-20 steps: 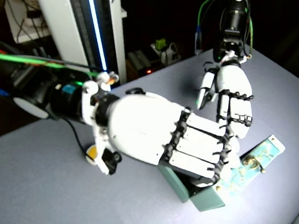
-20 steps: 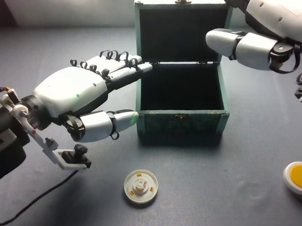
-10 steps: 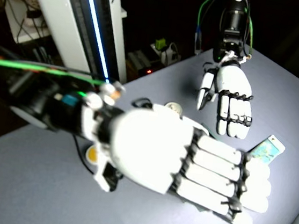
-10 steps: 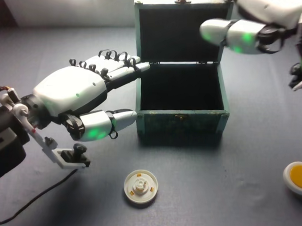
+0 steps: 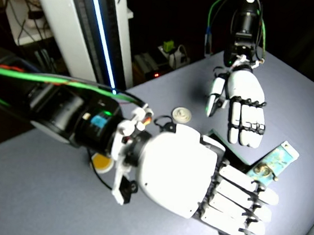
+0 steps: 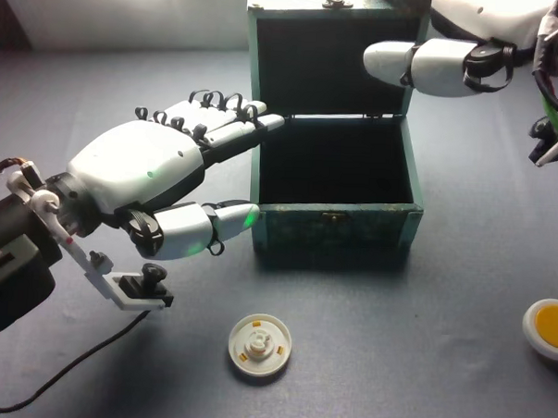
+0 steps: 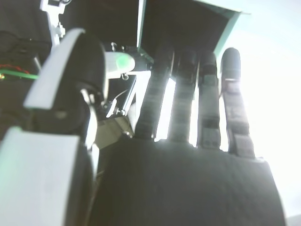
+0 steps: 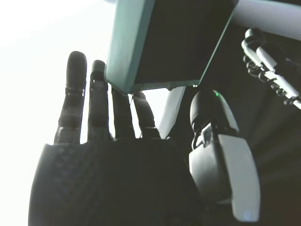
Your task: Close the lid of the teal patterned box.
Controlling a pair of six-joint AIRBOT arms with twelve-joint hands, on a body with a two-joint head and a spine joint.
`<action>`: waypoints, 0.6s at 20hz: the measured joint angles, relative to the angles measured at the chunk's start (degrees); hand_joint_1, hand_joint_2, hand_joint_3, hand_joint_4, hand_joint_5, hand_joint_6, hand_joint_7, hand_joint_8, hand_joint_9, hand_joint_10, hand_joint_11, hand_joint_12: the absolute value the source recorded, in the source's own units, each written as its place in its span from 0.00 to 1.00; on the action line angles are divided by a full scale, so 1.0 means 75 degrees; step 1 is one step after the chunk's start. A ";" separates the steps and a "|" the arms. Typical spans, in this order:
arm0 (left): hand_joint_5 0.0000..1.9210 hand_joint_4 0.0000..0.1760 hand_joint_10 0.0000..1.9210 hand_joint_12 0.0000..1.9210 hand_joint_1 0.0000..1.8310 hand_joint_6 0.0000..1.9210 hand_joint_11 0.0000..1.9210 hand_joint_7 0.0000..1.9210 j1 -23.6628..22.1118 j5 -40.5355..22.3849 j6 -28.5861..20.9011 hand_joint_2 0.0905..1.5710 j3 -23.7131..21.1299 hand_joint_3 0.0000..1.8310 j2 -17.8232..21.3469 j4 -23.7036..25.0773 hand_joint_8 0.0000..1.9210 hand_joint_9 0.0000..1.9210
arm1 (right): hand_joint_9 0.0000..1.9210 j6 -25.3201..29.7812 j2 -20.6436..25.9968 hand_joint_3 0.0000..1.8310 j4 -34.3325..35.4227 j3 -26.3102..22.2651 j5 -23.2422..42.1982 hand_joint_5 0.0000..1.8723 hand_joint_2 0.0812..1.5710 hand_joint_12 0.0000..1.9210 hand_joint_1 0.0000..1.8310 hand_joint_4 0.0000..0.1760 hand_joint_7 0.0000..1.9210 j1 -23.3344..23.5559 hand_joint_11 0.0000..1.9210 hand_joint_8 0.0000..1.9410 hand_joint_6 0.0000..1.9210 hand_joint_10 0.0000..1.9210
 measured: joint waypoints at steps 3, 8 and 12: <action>0.07 0.12 0.00 0.30 0.19 0.00 0.00 0.03 0.0000 -0.0006 -0.0003 0.90 0.0000 0.00 0.0000 -0.0003 0.00 0.03 | 0.11 -0.0003 0.0000 0.00 0.0015 -0.0131 0.0178 0.13 0.87 0.99 0.07 0.00 0.28 0.0015 0.04 0.13 0.18 0.61; 0.07 0.00 0.00 0.33 0.22 0.00 0.00 0.04 0.0020 -0.0035 -0.0003 0.91 0.0000 0.00 0.0003 -0.0090 0.00 0.04 | 0.13 0.0000 0.0210 0.00 -0.0154 -0.0542 0.0239 0.00 0.88 1.00 0.06 0.00 0.14 -0.0111 0.17 0.56 0.68 0.78; 0.06 0.07 0.00 0.37 0.17 0.00 0.00 0.04 0.0108 -0.0178 -0.0003 0.91 -0.0082 0.00 0.0067 -0.0105 0.00 0.04 | 0.14 0.0000 0.0478 0.00 -0.0286 -0.0857 0.0458 0.00 0.88 1.00 0.06 0.00 0.15 -0.0347 0.18 0.62 0.67 0.82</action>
